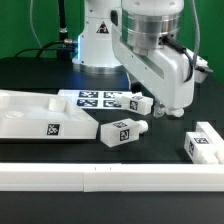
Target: Assemble one leg
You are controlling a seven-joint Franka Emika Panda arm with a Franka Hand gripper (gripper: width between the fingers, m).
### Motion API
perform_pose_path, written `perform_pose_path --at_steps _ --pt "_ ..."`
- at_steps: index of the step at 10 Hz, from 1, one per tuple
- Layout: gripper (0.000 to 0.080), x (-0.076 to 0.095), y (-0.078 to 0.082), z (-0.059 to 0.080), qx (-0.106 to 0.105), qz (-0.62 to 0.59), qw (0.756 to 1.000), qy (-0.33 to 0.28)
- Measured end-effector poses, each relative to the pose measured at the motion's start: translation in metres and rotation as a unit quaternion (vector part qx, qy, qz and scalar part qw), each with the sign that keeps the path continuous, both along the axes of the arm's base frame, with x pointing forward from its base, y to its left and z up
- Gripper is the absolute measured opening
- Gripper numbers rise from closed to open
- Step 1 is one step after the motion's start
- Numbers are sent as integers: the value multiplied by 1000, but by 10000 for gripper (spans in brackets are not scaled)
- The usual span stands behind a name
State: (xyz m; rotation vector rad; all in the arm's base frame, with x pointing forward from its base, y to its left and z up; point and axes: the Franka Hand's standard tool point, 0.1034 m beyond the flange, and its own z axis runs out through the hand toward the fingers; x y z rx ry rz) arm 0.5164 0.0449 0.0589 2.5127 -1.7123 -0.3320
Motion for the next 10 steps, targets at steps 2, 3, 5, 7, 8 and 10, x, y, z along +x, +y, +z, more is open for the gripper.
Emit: perform_pose_path --at_steps 2,3,5,7,8,10 --pt "649 7 -3 -16 -14 23 1000 -11" --pt "649 8 -5 -23 -18 25 999 -17" --pt "649 5 -10 -38 -24 22 999 -16" --pt "649 3 -21 -46 -26 19 999 -14" --pt "649 1 -27 -46 -27 14 999 -13" --pt "646 -1 -28 -47 -28 14 999 -11"
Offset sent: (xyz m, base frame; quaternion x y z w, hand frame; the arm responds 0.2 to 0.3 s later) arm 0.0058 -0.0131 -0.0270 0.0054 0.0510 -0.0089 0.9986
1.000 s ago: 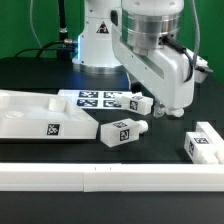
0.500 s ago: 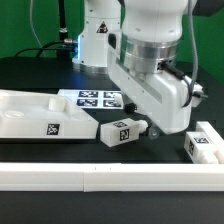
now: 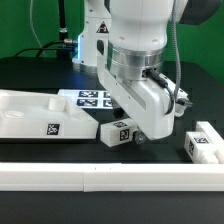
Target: Assemble one leg
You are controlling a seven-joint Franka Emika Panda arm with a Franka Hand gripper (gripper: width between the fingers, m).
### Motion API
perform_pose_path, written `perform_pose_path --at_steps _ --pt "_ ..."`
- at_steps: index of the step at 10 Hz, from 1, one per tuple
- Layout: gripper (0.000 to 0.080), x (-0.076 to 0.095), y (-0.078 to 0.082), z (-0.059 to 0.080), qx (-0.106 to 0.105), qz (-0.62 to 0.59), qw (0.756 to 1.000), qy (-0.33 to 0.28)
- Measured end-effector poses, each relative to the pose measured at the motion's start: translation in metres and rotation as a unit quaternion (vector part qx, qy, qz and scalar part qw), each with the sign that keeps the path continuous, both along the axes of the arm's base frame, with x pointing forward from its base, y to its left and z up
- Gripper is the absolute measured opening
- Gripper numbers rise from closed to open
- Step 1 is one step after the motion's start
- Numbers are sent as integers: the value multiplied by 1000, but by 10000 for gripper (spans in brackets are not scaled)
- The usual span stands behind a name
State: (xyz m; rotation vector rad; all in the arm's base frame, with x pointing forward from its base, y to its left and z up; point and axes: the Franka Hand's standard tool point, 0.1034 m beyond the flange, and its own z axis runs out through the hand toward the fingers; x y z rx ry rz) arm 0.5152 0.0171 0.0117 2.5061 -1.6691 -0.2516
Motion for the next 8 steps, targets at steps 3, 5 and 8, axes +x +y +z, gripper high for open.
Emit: perform_pose_path --at_steps 3,5,8 --pt "505 0 0 0 0 0 1000 0" --pt "301 3 2 3 1 1 1000 -4" --pt "292 0 20 26 20 62 998 -9"
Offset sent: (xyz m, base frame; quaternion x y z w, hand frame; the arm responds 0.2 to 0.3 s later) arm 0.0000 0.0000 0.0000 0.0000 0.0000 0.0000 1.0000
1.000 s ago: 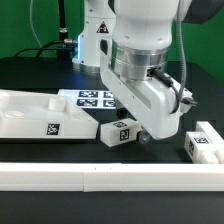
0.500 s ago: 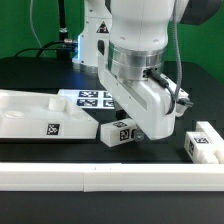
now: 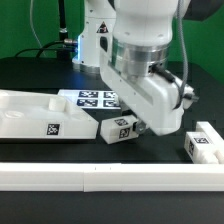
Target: Assemble one leg
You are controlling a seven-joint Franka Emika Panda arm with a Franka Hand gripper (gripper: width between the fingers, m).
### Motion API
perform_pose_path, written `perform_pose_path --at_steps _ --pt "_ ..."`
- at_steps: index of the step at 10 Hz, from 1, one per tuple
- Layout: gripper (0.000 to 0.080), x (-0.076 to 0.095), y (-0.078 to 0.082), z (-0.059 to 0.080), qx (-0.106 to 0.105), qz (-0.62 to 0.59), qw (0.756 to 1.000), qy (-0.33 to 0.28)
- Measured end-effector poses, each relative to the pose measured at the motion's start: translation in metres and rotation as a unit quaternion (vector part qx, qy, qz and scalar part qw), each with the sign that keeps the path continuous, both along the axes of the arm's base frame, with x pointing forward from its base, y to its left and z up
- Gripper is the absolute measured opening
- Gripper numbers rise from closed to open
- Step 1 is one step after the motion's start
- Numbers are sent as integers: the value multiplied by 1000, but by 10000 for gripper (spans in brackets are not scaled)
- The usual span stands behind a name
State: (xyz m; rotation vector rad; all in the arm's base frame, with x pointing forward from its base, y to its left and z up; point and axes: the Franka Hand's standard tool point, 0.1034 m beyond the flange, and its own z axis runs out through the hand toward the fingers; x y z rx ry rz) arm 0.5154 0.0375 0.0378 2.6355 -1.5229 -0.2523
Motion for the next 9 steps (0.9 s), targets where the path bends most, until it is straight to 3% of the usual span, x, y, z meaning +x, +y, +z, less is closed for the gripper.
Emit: perform_pose_path --at_steps 2,3,7,9 --pt "290 -14 24 23 12 28 1000 -7" --pt "290 -19 33 26 11 45 999 -5" --pt "290 -19 36 24 6 52 999 -4" --pt "290 -27 71 44 4 116 993 -19"
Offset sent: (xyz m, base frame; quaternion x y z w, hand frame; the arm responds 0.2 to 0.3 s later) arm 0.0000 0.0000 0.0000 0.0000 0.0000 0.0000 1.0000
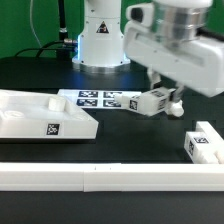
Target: Assemble one leg
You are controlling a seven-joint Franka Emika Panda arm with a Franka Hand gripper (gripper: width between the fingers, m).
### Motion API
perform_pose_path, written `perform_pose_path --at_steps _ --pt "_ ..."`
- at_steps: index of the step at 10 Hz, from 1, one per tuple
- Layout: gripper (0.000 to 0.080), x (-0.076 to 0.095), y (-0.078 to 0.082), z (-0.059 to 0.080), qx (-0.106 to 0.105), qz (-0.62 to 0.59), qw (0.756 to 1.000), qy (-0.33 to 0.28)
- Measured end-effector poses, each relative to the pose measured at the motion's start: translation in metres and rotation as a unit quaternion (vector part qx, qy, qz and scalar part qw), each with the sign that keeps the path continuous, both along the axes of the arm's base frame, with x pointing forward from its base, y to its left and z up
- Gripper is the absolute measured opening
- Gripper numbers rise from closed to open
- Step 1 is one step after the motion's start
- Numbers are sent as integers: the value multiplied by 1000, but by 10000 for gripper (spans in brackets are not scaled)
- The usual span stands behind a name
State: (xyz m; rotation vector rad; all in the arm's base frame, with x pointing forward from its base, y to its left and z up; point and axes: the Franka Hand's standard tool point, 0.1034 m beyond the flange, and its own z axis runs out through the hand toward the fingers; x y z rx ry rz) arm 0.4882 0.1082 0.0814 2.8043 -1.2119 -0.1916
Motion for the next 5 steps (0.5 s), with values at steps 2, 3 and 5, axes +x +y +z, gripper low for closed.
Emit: perform_pose_path --at_steps 2,3,5 --pt "290 -28 -16 12 15 33 999 -9" --pt "290 -40 -34 18 21 50 999 -8" --pt "290 -46 -47 18 21 61 998 -15"
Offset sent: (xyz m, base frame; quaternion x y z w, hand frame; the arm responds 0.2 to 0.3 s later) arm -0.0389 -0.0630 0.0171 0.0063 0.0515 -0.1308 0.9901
